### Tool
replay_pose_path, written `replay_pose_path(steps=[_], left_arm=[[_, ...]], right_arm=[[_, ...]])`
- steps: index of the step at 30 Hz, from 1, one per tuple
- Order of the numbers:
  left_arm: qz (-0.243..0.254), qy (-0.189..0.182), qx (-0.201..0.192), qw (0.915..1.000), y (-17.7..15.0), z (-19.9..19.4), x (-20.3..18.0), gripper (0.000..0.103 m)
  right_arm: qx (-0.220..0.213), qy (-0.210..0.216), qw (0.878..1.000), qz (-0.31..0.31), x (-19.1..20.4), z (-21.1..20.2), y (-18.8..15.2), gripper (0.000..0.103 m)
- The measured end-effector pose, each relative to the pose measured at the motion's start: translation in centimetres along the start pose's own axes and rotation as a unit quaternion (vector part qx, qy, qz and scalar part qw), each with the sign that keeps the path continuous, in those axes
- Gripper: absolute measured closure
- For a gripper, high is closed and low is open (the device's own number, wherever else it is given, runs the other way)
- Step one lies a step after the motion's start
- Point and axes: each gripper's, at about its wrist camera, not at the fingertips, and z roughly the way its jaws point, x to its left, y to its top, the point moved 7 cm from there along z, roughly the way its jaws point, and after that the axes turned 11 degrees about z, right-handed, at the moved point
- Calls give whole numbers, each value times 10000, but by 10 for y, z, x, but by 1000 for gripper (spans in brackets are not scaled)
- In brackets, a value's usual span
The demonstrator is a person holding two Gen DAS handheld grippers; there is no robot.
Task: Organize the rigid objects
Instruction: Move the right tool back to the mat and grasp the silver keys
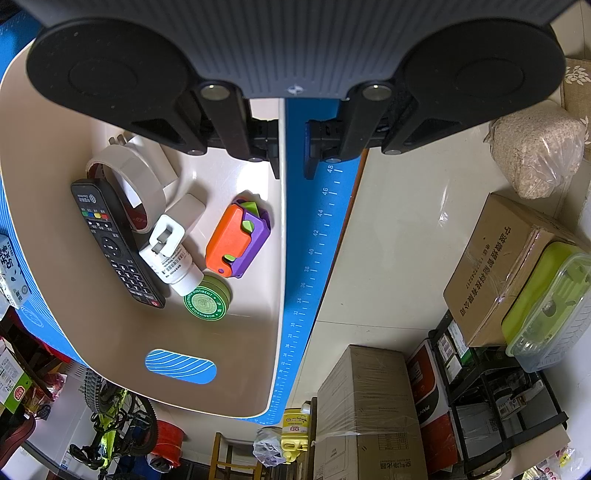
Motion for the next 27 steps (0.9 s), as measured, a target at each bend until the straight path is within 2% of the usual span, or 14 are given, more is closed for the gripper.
replay_pose_path(steps=[2, 4, 6, 11, 15, 27], left_arm=[[0, 1, 0, 10000, 0, 0, 0, 90], [0, 3, 0, 10000, 0, 0, 0, 90], [-2, 4, 1, 10000, 0, 0, 0, 90], [0, 0, 0, 10000, 0, 0, 0, 90], [0, 2, 1, 10000, 0, 0, 0, 90], [-1, 0, 1, 10000, 0, 0, 0, 90]], right_arm=[[-17, 72, 9999, -72, 1, 0, -2, 49], [14, 260, 9996, -62, 1, -1, -3, 63], [33, 364, 9993, -95, 2, -2, -4, 65], [-6, 400, 9991, -146, 4, -6, -4, 65], [-182, 507, 9985, -127, 7, -16, -1, 66], [-730, 460, 9962, 74, -1, -42, 18, 66]])
